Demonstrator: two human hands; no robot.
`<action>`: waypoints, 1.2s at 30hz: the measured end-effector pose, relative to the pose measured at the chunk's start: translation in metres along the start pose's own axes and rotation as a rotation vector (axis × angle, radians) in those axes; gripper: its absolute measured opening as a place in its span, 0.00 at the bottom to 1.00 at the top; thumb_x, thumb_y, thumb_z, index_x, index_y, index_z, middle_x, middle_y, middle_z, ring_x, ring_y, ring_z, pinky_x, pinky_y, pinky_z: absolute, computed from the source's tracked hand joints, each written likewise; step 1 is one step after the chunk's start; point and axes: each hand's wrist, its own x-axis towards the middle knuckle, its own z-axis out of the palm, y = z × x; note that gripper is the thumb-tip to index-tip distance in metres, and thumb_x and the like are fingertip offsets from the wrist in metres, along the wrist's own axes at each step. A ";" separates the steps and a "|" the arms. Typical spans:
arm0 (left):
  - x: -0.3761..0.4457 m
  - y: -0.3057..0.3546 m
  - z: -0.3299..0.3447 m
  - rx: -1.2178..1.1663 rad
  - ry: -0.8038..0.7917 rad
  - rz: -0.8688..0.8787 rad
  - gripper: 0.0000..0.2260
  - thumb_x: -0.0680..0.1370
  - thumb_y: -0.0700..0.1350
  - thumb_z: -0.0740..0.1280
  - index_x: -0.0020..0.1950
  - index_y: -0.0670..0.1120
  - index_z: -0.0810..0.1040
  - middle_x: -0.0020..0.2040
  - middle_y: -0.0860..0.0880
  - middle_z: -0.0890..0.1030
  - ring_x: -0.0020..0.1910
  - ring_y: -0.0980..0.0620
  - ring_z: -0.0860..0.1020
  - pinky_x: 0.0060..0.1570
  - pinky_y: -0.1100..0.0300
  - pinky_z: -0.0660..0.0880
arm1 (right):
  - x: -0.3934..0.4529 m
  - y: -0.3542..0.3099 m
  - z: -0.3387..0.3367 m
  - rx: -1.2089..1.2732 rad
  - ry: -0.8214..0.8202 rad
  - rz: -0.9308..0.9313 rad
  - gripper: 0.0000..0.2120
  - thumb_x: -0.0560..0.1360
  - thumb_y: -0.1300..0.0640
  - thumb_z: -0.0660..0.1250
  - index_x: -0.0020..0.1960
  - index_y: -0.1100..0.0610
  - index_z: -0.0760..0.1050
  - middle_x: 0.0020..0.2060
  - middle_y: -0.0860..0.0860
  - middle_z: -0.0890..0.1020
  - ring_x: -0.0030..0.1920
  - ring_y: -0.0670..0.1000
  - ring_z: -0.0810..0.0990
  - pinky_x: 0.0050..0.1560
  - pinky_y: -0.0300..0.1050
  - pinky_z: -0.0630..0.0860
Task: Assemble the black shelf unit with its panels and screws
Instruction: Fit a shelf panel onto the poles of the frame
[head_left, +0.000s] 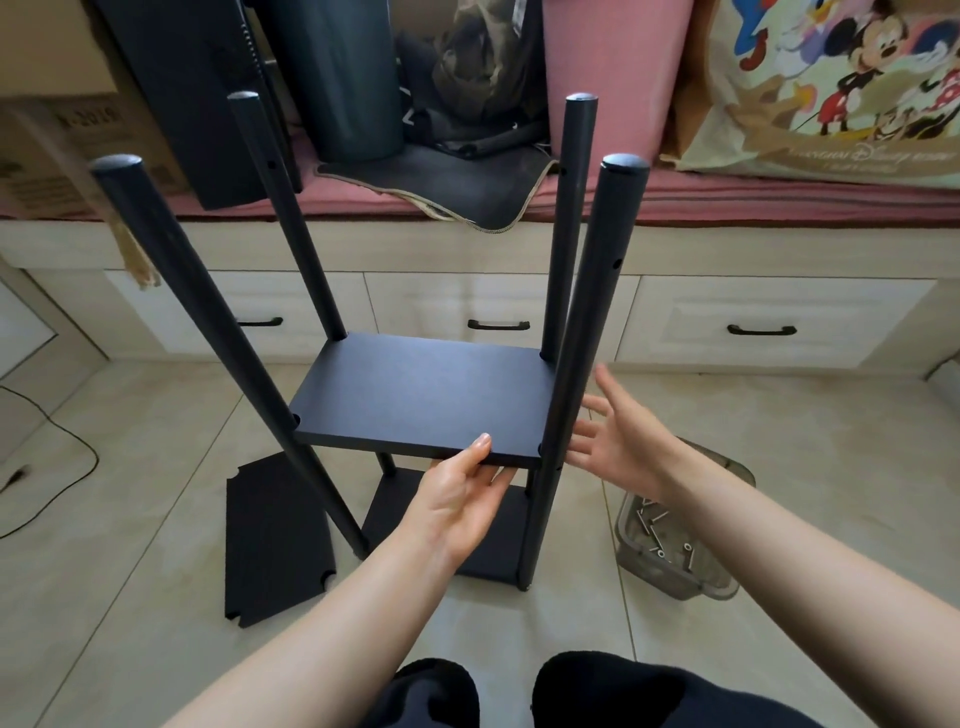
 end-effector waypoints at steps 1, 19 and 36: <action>0.000 0.000 0.000 0.008 -0.003 -0.002 0.10 0.81 0.33 0.62 0.60 0.37 0.77 0.53 0.41 0.85 0.51 0.45 0.85 0.50 0.51 0.83 | 0.003 0.001 0.007 -0.049 0.056 0.001 0.33 0.75 0.42 0.69 0.73 0.59 0.66 0.64 0.65 0.78 0.59 0.63 0.81 0.60 0.60 0.78; -0.042 0.186 -0.105 1.161 0.437 0.329 0.23 0.73 0.37 0.76 0.65 0.49 0.75 0.57 0.49 0.81 0.50 0.48 0.84 0.43 0.55 0.82 | 0.024 0.011 0.030 -0.105 0.105 -0.034 0.18 0.78 0.65 0.65 0.68 0.62 0.72 0.54 0.59 0.78 0.54 0.60 0.77 0.49 0.51 0.75; -0.030 0.228 -0.089 1.485 -0.068 -0.150 0.26 0.73 0.39 0.76 0.65 0.59 0.74 0.57 0.53 0.85 0.57 0.53 0.83 0.54 0.58 0.80 | 0.024 -0.013 0.008 -0.236 0.095 -0.064 0.27 0.67 0.58 0.72 0.66 0.60 0.76 0.57 0.57 0.83 0.52 0.56 0.84 0.61 0.55 0.76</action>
